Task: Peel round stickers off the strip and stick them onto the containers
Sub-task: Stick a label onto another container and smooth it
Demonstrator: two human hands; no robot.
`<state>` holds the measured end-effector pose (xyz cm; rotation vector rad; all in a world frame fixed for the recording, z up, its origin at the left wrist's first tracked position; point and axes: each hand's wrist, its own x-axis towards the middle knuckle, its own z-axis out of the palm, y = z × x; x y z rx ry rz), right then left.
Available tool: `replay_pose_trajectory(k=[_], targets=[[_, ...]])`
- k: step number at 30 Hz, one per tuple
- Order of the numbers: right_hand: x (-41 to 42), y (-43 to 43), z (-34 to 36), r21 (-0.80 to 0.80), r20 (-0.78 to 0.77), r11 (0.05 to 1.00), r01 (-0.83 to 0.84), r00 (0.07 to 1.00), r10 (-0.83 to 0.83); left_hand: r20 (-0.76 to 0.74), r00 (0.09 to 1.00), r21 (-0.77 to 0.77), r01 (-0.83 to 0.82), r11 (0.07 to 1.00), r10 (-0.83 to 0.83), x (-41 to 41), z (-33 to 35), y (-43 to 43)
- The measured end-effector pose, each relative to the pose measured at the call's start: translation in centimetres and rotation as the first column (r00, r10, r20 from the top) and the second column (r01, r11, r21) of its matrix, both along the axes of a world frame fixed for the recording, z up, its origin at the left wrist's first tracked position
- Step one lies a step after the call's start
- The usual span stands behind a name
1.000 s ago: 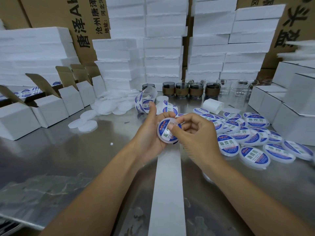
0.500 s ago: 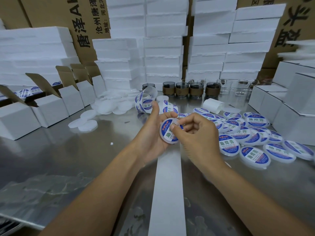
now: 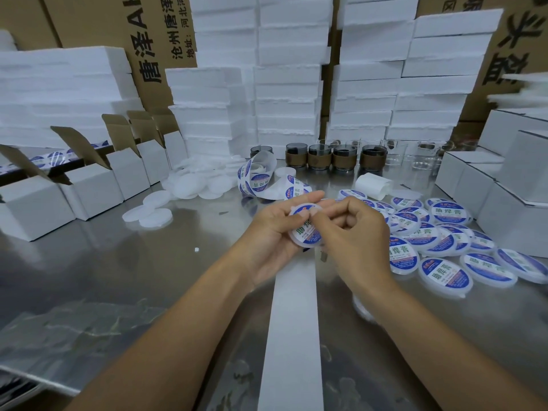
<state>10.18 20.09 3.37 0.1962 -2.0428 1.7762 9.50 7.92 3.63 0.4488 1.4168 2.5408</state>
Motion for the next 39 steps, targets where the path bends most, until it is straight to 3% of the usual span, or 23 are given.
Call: replay_pose_trajectory(k=[4, 9, 13, 15, 18, 20, 23, 27, 31, 35, 39], targets=[[-0.5, 0.9, 0.4, 0.086, 0.049, 0.99, -0.114, 0.993, 0.11, -0.004, 0.999, -0.018, -0.033, 0.999, 0.033, -0.2, -0.3, 0.0], [-0.7, 1.2, 0.1, 0.262, -0.03, 0.964, -0.046, 0.998, 0.056, 0.011, 0.999, -0.051, -0.048, 0.998, 0.048, -0.3, -0.7, 0.1], [-0.6, 1.4, -0.5, 0.546, -0.122, 0.837, 0.042, 0.992, 0.03, -0.003, 0.999, -0.07, -0.05, 0.996, 0.05, -0.3, -0.7, 0.0], [-0.7, 1.4, -0.6, 0.595, -0.117, 0.8, 0.073, 0.993, -0.004, -0.016, 0.999, -0.062, -0.05, 0.997, 0.049, -0.3, -0.6, -0.1], [-0.8, 1.4, -0.3, 0.414, -0.02, 0.909, 0.056, 0.998, -0.052, -0.03, 0.998, -0.054, -0.061, 0.997, 0.059, -0.4, -0.6, -0.3], [-0.8, 1.3, 0.2, 0.146, 0.145, 0.981, -0.129, 0.984, 0.107, -0.032, 0.996, -0.073, -0.085, 0.994, 0.082, -0.4, -0.6, -0.4], [-0.8, 1.3, 0.5, -0.046, 0.268, 0.944, -0.328, 0.906, 0.328, -0.029, 0.994, -0.091, -0.107, 0.99, 0.105, -0.5, -0.8, -0.5], [-0.8, 1.2, 0.5, -0.015, 0.229, 0.926, -0.378, 0.9, 0.371, -0.029, 0.99, -0.059, -0.14, 0.988, 0.139, -0.7, -0.8, -0.7], [-0.8, 1.0, 0.0, 0.092, 0.16, 0.935, -0.343, 0.932, 0.326, -0.05, 0.988, -0.002, -0.144, 0.99, 0.144, -0.7, -0.6, -0.6], [-0.8, 1.1, 0.1, 0.085, 0.117, 0.944, -0.318, 0.944, 0.307, -0.056, 0.987, -0.012, -0.153, 0.988, 0.152, -0.6, -0.5, -0.3], [-0.9, 1.1, 0.2, 0.028, 0.099, 0.963, -0.268, 0.96, 0.264, -0.068, 0.968, -0.155, -0.25, 0.956, 0.242, -0.6, -0.8, -0.1]])
